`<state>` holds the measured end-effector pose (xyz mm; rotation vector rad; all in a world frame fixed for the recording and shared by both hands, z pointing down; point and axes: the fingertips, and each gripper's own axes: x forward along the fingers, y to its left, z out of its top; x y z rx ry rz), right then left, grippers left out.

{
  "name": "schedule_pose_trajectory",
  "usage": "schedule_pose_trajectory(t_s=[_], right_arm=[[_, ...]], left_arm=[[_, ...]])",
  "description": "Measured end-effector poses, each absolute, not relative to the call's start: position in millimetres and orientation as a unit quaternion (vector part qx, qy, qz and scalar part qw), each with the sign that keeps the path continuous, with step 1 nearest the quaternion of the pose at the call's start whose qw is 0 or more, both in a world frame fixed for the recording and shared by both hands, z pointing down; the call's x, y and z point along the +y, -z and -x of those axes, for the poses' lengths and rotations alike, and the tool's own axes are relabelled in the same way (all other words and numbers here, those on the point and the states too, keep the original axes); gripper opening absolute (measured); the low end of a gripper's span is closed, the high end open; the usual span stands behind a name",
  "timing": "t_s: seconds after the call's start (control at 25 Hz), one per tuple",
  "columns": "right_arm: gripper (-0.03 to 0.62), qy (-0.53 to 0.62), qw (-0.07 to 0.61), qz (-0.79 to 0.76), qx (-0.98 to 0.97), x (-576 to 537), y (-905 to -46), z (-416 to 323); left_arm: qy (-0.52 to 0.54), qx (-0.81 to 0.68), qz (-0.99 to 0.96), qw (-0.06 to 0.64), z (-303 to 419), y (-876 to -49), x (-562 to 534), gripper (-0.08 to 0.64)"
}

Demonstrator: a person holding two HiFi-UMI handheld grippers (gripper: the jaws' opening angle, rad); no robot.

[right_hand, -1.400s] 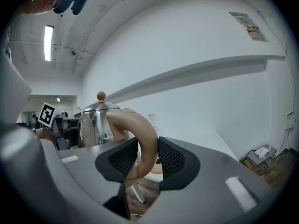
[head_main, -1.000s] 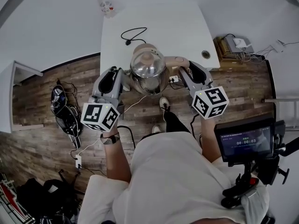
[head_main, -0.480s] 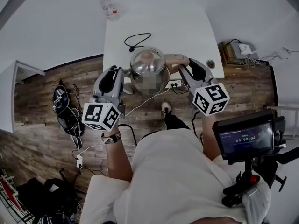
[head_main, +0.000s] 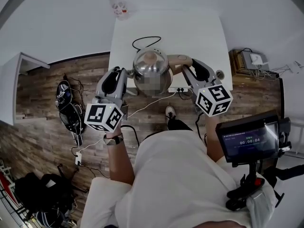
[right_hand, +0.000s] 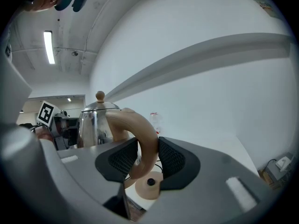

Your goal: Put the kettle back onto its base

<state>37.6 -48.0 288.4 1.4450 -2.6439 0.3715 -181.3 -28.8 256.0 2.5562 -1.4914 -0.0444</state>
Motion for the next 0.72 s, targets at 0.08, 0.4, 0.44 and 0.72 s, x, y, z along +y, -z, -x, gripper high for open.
schedule_pose_trajectory(t_s=[0.08,0.4,0.44,0.72], right_arm=[[0.138,-0.121,0.054,-0.473,-0.871,-49,-288,-36],[0.14,-0.128,0.062,-0.459,-0.877,-61,-308,-40],[0.14,-0.13,0.065,-0.455,-0.878,-72,-311,-40],[0.14,-0.16,0.091,-0.435,-0.882,-157,-345,-53]], left_arm=[[0.015,-0.505,-0.858,0.092,183,-257,-27,0.092],[0.012,-0.522,-0.847,0.103,179,-278,-34,0.092],[0.011,-0.525,-0.844,0.106,178,-281,-44,0.092],[-0.006,-0.541,-0.83,0.134,164,-312,-124,0.092]])
